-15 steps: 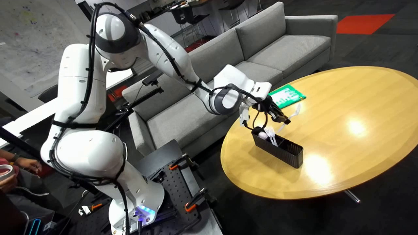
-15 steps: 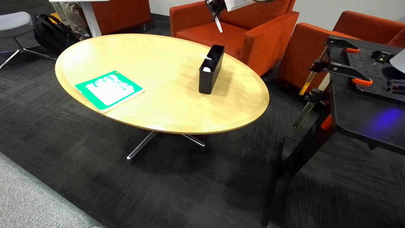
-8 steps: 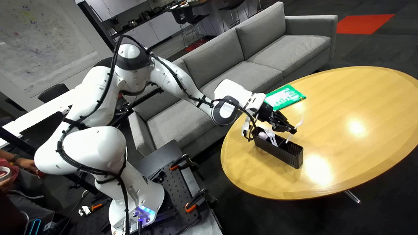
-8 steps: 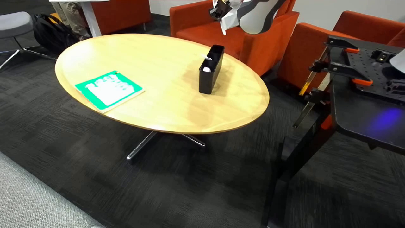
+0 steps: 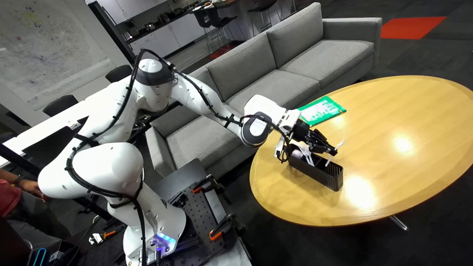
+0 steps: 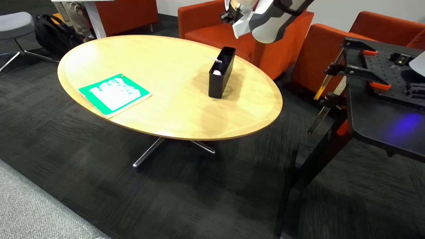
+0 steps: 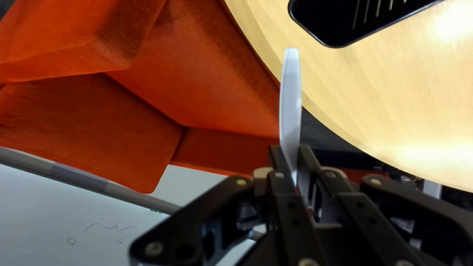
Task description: Put the white fork on the table into the utensil basket
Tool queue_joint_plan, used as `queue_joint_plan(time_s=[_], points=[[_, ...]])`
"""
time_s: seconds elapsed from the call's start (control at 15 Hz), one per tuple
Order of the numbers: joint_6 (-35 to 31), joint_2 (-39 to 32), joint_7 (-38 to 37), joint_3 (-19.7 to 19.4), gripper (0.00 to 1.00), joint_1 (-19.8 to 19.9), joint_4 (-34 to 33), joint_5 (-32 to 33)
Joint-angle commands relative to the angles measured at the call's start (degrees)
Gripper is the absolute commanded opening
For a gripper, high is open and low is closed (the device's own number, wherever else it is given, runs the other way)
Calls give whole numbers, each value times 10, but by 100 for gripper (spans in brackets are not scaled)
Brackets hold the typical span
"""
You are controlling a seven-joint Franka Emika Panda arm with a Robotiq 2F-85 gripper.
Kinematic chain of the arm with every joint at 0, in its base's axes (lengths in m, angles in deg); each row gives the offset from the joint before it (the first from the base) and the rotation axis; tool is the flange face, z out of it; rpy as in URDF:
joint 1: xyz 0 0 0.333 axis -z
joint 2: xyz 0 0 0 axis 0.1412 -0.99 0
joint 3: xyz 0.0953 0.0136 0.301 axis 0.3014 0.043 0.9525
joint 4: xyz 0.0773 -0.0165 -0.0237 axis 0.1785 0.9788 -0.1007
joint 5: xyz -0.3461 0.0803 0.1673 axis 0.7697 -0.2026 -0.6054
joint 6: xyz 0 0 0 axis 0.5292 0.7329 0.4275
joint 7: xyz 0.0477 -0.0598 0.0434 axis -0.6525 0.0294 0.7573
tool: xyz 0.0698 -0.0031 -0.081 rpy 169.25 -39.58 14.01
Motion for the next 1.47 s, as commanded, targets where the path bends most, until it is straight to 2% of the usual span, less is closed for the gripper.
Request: queue_joint_plan(time_s=[0.0, 0.47, 0.53, 0.6, 1.4], points=[[10, -29, -31, -2, 3, 4, -28, 2], [29, -105, -113, -3, 3, 10, -91, 1], [30, -103, -116, -2, 3, 10, -89, 6], [23, -87, -138, -3, 3, 12, -74, 39], [52, -91, -203, 21, 3, 15, -97, 98]])
